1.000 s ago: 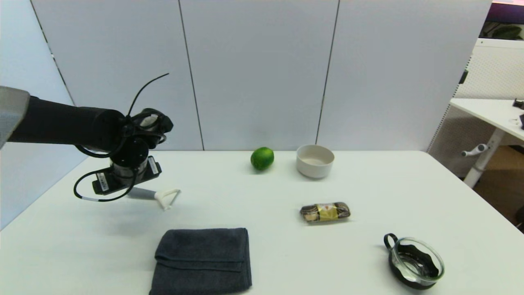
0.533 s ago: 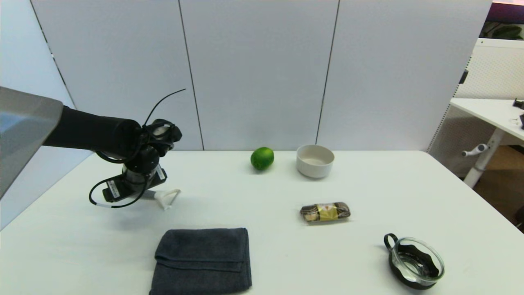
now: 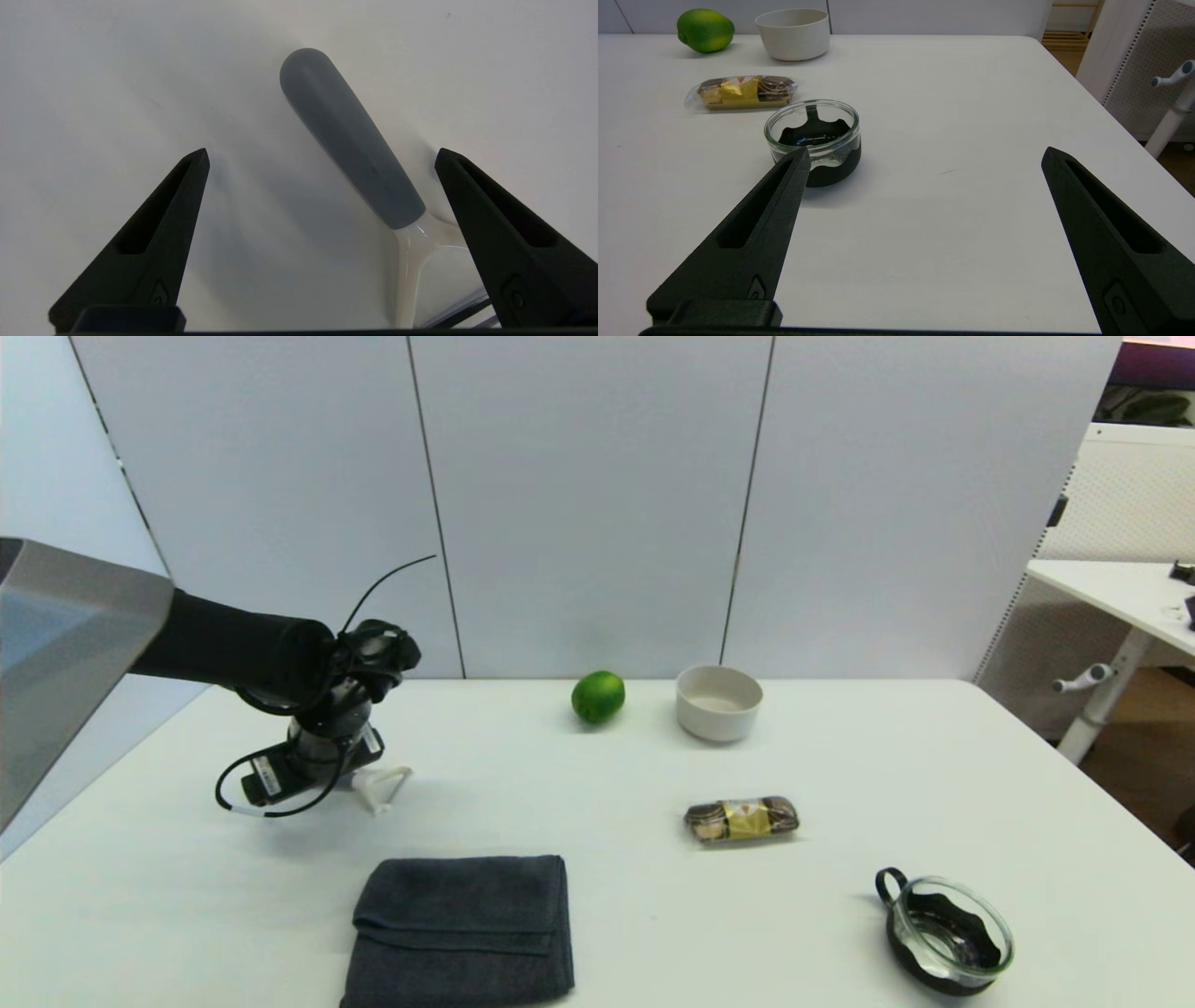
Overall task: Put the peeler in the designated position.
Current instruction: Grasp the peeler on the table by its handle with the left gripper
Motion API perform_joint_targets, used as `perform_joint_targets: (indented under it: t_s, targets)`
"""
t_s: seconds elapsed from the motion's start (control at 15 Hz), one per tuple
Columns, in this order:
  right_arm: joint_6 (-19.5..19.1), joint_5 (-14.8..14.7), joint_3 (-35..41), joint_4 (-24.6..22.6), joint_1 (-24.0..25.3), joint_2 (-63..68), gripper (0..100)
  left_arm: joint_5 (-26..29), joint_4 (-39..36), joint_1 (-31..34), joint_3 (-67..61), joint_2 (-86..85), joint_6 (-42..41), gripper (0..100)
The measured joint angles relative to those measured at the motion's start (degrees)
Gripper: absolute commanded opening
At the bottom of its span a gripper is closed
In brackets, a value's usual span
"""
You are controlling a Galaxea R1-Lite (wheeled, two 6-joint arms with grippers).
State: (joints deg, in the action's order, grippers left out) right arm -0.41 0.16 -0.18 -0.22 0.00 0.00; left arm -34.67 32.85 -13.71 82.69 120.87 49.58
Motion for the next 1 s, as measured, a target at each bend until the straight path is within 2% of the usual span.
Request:
perform_joint_targets:
  t_s: [1.0]
  targets:
    - [0.0, 0.0, 0.0, 0.0, 0.0, 0.0, 100, 0.09, 0.05, 1.18, 1.93, 2.34, 2.46, 100]
